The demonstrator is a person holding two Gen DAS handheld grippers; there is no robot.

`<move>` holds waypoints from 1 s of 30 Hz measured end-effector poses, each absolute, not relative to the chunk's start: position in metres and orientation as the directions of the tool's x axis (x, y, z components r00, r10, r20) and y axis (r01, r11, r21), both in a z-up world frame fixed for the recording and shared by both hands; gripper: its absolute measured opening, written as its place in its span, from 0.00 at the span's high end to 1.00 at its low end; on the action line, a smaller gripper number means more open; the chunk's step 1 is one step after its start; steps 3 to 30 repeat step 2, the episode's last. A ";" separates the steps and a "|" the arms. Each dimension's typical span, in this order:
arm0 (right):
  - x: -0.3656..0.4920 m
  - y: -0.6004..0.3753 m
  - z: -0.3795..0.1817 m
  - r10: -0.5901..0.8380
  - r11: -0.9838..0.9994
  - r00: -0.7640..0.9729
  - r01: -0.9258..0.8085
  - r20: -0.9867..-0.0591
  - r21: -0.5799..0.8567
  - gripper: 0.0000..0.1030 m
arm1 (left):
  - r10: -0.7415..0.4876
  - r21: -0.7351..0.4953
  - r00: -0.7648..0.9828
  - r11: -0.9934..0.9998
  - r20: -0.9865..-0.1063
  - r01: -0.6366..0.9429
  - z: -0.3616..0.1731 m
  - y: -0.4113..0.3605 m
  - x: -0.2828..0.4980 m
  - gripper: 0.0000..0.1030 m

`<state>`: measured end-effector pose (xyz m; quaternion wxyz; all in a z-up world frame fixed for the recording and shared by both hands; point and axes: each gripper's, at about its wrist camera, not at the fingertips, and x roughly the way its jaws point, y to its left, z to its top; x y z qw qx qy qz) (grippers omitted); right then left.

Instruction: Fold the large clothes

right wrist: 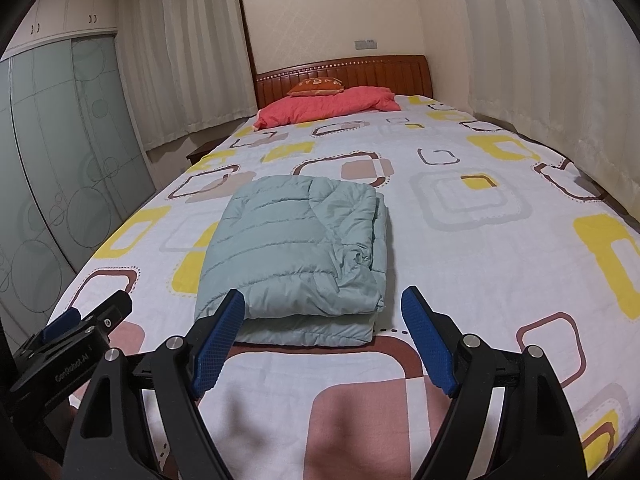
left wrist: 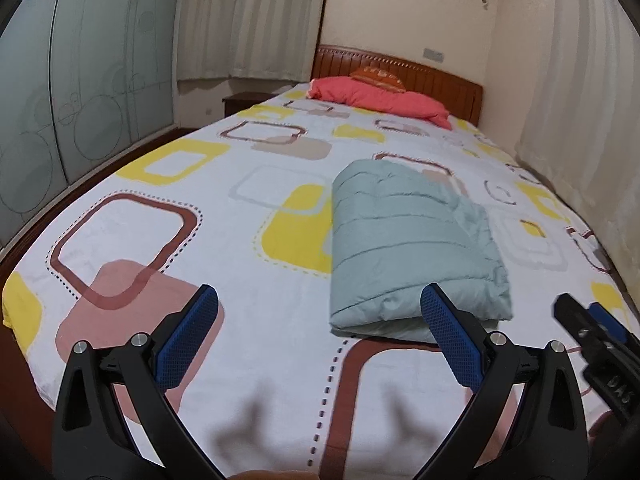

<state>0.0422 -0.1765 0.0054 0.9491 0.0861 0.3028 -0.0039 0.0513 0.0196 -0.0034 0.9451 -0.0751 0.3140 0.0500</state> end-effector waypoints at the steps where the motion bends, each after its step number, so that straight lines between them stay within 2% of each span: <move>1: 0.043 -0.178 0.004 0.044 0.985 0.815 0.062 -0.578 0.162 0.23 | 0.058 -0.106 0.795 0.983 -0.604 -0.152 -0.006 0.021 0.053 0.02; 30: 0.044 -0.179 0.001 0.042 0.984 0.811 0.067 -0.583 0.165 0.23 | 0.066 -0.104 0.792 0.981 -0.607 -0.162 -0.008 0.023 0.055 0.02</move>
